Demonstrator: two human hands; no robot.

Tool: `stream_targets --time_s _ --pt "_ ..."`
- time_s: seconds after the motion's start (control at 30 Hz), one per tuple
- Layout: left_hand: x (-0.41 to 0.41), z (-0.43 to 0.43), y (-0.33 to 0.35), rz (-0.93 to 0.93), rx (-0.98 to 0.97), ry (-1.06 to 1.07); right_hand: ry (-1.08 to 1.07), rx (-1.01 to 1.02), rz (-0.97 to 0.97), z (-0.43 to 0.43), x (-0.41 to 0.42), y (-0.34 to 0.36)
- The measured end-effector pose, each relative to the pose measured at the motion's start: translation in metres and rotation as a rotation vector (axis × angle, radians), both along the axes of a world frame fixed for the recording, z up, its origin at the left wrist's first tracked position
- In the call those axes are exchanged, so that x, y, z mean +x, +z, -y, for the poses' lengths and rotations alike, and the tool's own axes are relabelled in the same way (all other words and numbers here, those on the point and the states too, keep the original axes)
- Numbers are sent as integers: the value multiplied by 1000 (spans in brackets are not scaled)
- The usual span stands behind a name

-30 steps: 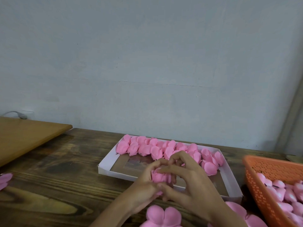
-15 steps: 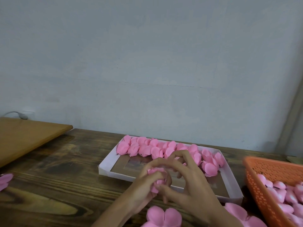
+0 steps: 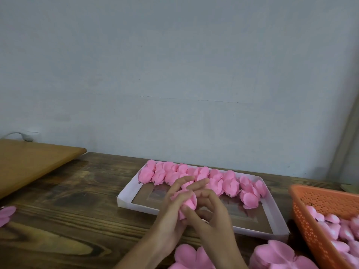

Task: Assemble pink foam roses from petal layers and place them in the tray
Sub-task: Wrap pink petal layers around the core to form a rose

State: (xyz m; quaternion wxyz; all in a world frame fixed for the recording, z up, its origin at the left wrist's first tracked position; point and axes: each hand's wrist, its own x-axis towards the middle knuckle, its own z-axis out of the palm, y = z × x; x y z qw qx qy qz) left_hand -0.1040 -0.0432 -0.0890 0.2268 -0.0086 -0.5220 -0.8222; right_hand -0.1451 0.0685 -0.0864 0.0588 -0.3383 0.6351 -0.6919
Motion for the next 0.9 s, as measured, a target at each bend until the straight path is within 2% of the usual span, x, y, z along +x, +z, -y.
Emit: stream_targets --time_s 0.3,0.4,0.47,0.57,0.67,0.73,0.8,0.9 --pt "2 -8 -2 42 96 -30 -101 28 -213 -2 0 -7" --pt "1 -6 -2 14 89 -22 -22 48 -160 0 -2 -6" --pt "-2 -3 -6 24 83 60 35 103 -187 -2 -7 -1" --pt "-6 1 -7 7 -28 231 -134 162 -374 -13 -17 7" --pt "-6 10 -11 44 -269 369 -339 143 -564 -21 -27 10" --pt "-9 12 -12 57 -409 403 -305 162 -718 -21 -25 11" --pt "-11 10 -11 58 -403 360 -231 248 -859 -20 -21 11" --pt "-16 6 -12 58 -319 278 -208 307 -916 -18 -18 8"
